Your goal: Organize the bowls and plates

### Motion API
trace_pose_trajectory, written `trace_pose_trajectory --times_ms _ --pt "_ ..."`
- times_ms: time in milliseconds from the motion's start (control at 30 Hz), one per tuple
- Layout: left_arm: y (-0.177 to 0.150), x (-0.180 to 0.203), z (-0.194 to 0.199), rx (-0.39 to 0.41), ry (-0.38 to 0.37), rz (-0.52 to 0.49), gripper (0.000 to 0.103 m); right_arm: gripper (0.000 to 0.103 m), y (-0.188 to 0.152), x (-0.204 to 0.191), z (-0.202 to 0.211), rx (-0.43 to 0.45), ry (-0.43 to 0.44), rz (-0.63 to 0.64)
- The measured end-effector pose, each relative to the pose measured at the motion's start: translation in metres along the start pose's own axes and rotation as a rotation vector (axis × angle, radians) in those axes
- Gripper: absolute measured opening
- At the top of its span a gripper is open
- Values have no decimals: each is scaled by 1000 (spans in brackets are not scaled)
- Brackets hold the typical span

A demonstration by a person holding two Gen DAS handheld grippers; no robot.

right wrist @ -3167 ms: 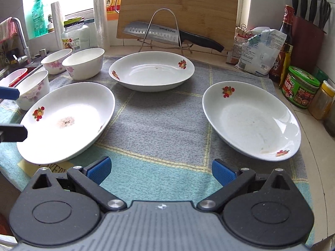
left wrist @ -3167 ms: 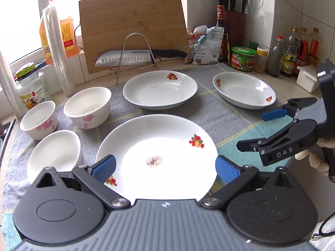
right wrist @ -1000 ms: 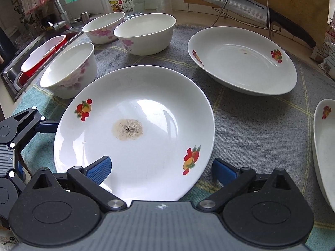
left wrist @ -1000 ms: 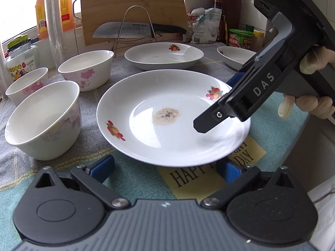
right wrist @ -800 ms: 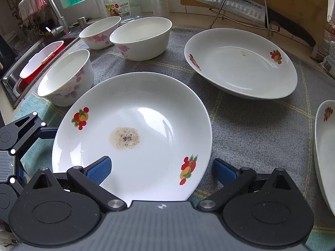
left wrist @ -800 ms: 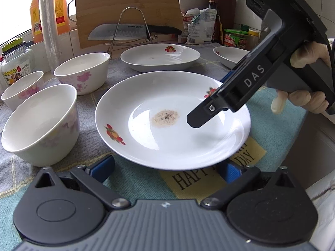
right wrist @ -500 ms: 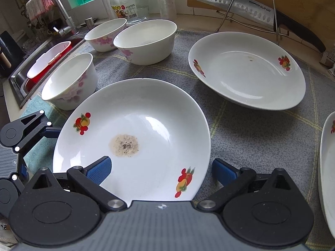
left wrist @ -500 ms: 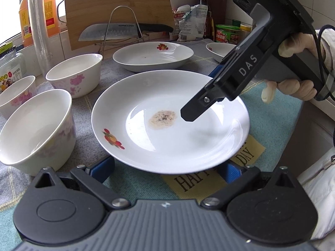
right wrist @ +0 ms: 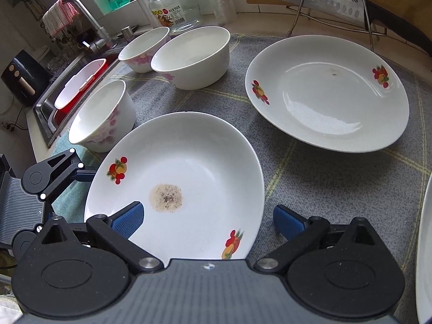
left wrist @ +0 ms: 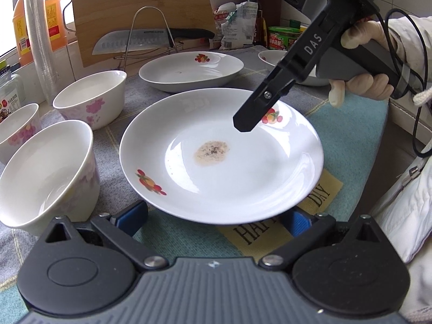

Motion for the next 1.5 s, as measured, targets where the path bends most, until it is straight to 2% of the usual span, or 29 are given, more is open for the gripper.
trace_pose_trajectory --times_ms 300,500,1067,1167,1500 --pt "2 0 0 -6 -15 -28 102 100 11 3 -5 -6 56 -28" --pt "1 0 0 -8 -18 -28 102 92 15 3 -7 -12 92 -54" --pt "3 1 -3 -14 -48 -62 102 92 21 7 -11 -18 140 -103" --pt "4 4 -2 -12 -45 -99 102 92 20 5 -11 -25 134 -94" --pt "5 2 -5 -39 -50 -84 102 93 21 2 -12 -46 120 -91"
Point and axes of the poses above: each gripper's, at about its wrist camera, not at the fingertips, and z roughly against the way its jaws point, x to its right, y to its top, the point moved 9 cm from there along -z, roughly the way its jaws point, and after that the axes turned 12 degrees about z, right-handed, at the moved point
